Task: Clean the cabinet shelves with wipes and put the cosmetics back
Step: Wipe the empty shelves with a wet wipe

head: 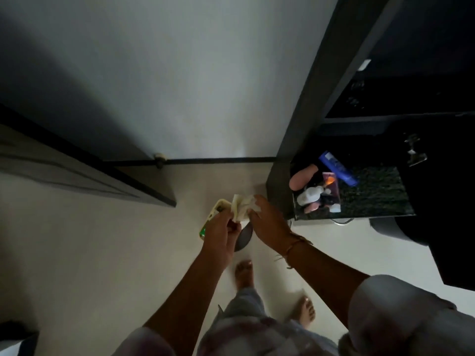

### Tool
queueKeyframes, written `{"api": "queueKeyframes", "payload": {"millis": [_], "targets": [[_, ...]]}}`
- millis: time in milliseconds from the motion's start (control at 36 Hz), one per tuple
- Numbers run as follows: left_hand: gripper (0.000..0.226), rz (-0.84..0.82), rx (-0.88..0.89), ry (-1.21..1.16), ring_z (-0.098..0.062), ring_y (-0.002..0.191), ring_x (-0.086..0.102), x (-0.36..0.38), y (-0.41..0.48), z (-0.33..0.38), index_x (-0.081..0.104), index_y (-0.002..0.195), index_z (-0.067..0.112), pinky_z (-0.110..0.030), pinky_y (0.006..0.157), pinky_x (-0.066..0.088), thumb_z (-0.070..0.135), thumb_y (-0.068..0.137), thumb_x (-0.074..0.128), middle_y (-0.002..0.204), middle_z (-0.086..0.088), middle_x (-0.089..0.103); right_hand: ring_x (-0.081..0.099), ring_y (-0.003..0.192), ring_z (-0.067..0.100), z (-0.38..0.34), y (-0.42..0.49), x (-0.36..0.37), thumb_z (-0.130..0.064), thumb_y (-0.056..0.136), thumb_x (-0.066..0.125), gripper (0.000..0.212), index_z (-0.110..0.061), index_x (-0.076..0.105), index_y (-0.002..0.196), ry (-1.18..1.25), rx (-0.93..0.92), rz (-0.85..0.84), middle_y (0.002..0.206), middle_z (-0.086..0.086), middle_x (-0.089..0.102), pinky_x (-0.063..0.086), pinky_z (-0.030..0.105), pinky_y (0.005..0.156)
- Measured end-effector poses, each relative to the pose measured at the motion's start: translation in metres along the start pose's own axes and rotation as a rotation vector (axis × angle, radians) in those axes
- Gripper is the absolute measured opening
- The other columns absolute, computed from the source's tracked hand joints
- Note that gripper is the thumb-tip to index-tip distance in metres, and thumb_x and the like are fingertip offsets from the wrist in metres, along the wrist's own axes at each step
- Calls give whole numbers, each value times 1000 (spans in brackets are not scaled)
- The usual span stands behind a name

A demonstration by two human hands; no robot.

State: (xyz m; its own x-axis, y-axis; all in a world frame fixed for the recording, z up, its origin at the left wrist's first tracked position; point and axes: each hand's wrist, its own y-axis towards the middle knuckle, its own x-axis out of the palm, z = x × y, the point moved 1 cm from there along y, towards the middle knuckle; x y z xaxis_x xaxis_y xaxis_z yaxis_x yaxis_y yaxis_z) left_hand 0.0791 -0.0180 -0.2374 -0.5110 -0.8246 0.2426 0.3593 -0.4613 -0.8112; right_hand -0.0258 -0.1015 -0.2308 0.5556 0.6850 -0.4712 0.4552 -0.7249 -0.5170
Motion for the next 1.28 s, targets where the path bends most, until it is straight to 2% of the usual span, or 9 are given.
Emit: {"api": "queueKeyframes", "payload": {"millis": [139,250,333,444,583,861,1028,1139,1278], "targets": [[20,-187,75,-142,-14,66,57,53,-87,18,70,75,6,-26,66,45,6,89,56,73,-10,61,55,115,13,-25,-43,-56,-20,95,58,37,-18,50,132,388,-96,103,131,3,56,40,6,86],[21,-319,179,-59,-14,69,58,102,-150,17,72,85,4,-28,69,43,6,92,53,77,-10,65,67,102,19,-30,-96,-115,-23,93,63,15,-29,66,106,664,-188,138,109,3,70,57,39,87],[20,-377,223,-1,-17,73,61,139,-183,7,72,87,3,-29,72,46,7,93,53,84,-14,66,69,82,17,-22,-130,-159,-22,92,64,16,-18,66,108,698,-230,227,103,15,70,58,30,66],[22,-433,277,69,-21,79,62,188,-221,-10,71,93,4,-32,71,48,16,96,53,92,-18,66,71,87,27,-11,-175,-214,-18,90,68,11,-11,68,99,740,-288,392,93,16,72,58,46,81],[31,-606,475,140,-25,100,68,247,-276,-17,68,106,8,-37,91,52,34,95,56,106,-15,71,70,86,33,-21,-229,-276,-13,90,66,14,-2,64,97,859,-451,492,90,20,72,57,42,79],[22,-662,754,107,-29,95,68,324,-355,6,66,104,-5,-34,82,56,13,93,59,103,-23,70,70,77,20,-60,-282,-360,-12,88,68,8,-5,63,91,892,-720,617,79,8,72,57,29,69],[19,-700,739,22,-26,92,68,333,-374,15,66,102,-4,-30,77,56,10,94,56,103,-22,69,71,84,25,-70,-289,-377,-1,88,64,11,0,58,98,973,-795,596,88,15,71,59,32,74],[14,-590,754,66,-21,91,68,331,-363,11,64,106,5,-28,74,53,8,94,56,105,-15,71,69,92,24,-63,-279,-376,10,84,61,35,-12,48,108,1001,-775,627,102,13,69,56,36,82],[12,-421,696,107,-23,91,66,321,-324,-7,54,101,12,-29,73,54,7,92,60,102,-14,66,64,81,17,-35,-247,-356,10,86,56,21,-10,54,93,946,-653,623,88,8,65,53,32,71]]}}
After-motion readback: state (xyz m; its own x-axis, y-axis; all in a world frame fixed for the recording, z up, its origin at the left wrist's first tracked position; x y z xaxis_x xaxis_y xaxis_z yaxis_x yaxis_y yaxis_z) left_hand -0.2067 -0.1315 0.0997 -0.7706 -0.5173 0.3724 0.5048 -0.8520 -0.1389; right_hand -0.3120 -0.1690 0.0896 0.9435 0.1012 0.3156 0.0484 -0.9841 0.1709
